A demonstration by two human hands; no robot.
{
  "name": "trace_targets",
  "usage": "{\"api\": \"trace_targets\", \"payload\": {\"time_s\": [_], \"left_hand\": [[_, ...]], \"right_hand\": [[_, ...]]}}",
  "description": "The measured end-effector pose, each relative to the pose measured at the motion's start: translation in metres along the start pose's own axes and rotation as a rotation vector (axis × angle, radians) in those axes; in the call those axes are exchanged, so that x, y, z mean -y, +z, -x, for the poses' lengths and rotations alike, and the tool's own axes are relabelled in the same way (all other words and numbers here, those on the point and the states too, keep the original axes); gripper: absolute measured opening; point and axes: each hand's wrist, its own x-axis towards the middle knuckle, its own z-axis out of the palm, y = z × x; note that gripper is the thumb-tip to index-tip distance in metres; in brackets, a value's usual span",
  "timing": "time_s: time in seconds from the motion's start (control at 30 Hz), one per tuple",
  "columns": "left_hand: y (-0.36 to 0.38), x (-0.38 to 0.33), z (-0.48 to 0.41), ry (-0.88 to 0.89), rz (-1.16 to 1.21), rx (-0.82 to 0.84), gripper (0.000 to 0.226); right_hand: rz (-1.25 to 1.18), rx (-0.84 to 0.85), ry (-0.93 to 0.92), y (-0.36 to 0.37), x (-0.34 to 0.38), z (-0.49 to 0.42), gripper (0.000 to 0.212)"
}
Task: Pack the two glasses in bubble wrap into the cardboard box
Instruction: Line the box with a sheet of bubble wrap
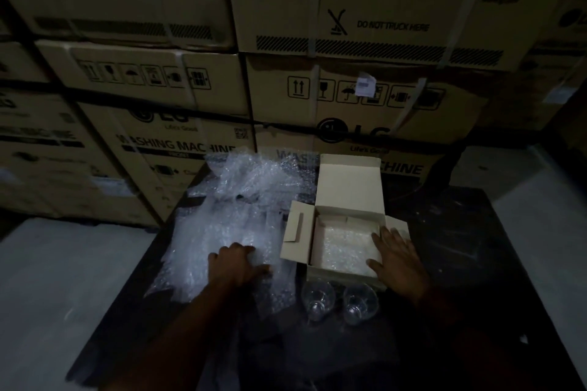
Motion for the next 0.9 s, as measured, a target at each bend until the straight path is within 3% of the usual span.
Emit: {"api": "trace_targets", "payload": {"time_s": [0.07, 0.13, 0.2, 0.37, 0.47, 0.57, 0.73, 0.8, 0.9], "left_hand": [[-0.002, -0.005, 0.002, 0.032, -0.025, -0.011, 0.063], [-0.004, -0.008, 0.002, 0.049, -0.056, -0.059, 0.033], [-0.005, -0.008, 0.002, 0.019, 0.018, -0.147, 0.024], [-0.015, 0.003, -0.002, -0.009, 0.531, -0.431, 0.027], [-0.033, 0.003, -0.005, -0.033, 0.874, -0.51, 0.015], [-0.057, 0.0, -0.007, 0.032, 1.125, -0.53, 0.018], [-0.102, -0.023, -0.003, 0.208, 1.18, -0.505, 0.02], [-0.118, -0.04, -0.004, 0.188, 1.238, -0.442, 0.024], [-0.141, -0.066, -0.008, 0.12, 1.378, -0.244, 0.02]], "right_hand": [[0.012, 0.012, 0.001, -0.001, 0.0, 0.0, 0.07], [0.014, 0.026, -0.001, -0.001, -0.001, 0.0, 0.07], [0.024, 0.036, -0.002, -0.002, 0.0, 0.0, 0.07], [0.055, 0.067, -0.014, -0.007, 0.0, 0.001, 0.073], [0.059, 0.079, -0.011, -0.009, 0.001, 0.001, 0.074], [0.048, 0.088, -0.004, -0.007, 0.0, -0.001, 0.077], [-0.037, 0.05, -0.001, -0.02, 0.001, -0.003, 0.085], [-0.167, -0.03, -0.034, -0.035, 0.008, -0.005, 0.087], [-0.548, -0.086, -0.112, -0.066, 0.024, -0.004, 0.094]]}}
